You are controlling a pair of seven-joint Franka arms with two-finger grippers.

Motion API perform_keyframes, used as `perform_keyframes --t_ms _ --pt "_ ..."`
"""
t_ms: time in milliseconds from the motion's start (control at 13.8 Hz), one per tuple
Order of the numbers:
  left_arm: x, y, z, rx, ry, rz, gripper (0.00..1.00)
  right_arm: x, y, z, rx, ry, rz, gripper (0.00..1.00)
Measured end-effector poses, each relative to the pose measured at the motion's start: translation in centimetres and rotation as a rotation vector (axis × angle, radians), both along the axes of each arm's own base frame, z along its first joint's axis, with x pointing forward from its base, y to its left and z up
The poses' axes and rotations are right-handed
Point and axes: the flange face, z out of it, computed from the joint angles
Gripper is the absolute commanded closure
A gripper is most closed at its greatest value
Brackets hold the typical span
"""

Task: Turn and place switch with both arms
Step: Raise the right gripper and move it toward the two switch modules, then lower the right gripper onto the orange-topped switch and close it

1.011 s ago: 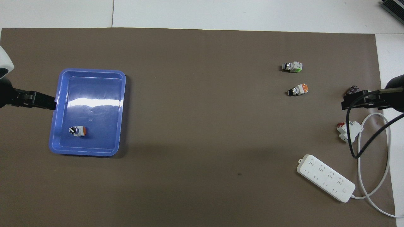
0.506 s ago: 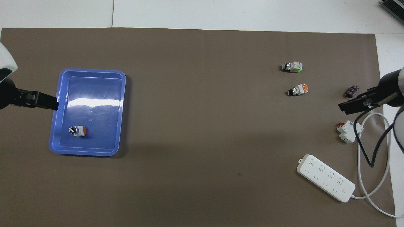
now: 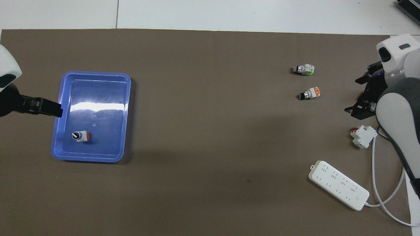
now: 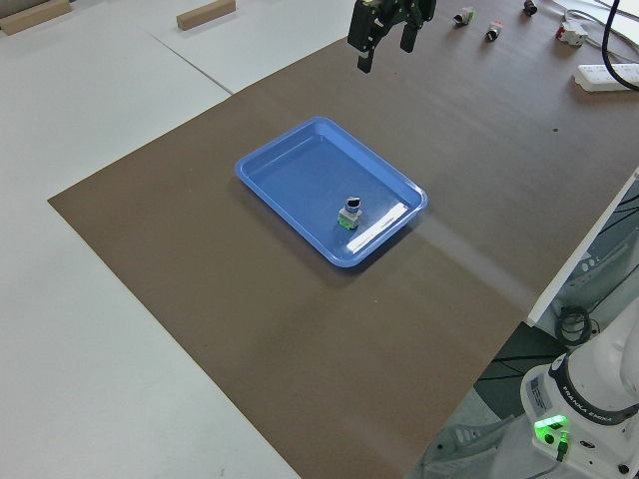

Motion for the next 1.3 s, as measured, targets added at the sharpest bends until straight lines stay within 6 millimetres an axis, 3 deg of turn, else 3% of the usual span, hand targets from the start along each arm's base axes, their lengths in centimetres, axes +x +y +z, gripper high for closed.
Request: perform_keyframes --t_ms 795,1084,1300 --pt "-0.3 -0.1 -0.2 0.001 0.005 -0.002 0.0 6.8 0.1 -12.6 0.012 0.062 0.625 0.0" --pt "-0.3 -0.1 -0.2 0.001 0.006 -0.002 0.0 8.9 -0.7 -17.7 0.071 0.073 0.698 0.0" --pt "-0.3 -0.1 -0.2 0.001 0.006 -0.002 0.0 9.6 -1.1 -19.7 0.073 0.056 0.736 0.0"
